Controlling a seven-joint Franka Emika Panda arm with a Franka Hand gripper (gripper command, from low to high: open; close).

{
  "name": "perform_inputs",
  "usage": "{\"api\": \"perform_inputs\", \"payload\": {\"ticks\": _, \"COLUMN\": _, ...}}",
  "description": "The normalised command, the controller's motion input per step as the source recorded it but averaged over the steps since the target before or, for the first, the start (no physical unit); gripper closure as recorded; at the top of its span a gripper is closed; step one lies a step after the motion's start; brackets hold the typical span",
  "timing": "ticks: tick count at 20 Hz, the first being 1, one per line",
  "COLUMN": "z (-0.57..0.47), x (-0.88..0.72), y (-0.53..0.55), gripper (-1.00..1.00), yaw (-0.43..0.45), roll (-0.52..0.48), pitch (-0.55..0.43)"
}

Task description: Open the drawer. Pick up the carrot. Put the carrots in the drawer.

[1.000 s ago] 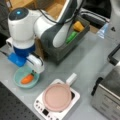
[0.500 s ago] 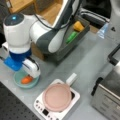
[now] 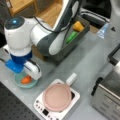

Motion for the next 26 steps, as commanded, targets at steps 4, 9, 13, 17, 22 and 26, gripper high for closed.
{"api": "perform_inputs", "payload": {"ticks": 4, "z": 0.0, "x": 0.2, "y": -0.04, "gripper": -1.0, "yaw": -0.03, "roll": 0.114, "pitch": 0.033}}
{"api": "perform_inputs", "payload": {"ticks": 9, "z": -0.04, "x": 0.18, "y": -0.06, "gripper": -1.0, "yaw": -0.03, "roll": 0.102, "pitch": 0.013}}
{"api": "perform_inputs", "payload": {"ticks": 13, "z": -0.05, "x": 0.15, "y": -0.07, "gripper": -1.0, "yaw": -0.031, "roll": 0.077, "pitch": 0.012}}
{"api": "perform_inputs", "payload": {"ticks": 17, "z": -0.04, "x": 0.13, "y": -0.05, "gripper": -1.0, "yaw": -0.035, "roll": 0.068, "pitch": 0.013}}
{"api": "perform_inputs", "payload": {"ticks": 22, "z": -0.06, "x": 0.1, "y": -0.05, "gripper": -1.0, "yaw": -0.032, "roll": 0.069, "pitch": 0.001}}
{"api": "perform_inputs", "payload": {"ticks": 26, "z": -0.07, "x": 0.1, "y": -0.05, "gripper": -1.0, "yaw": -0.025, "roll": 0.067, "pitch": -0.02}}
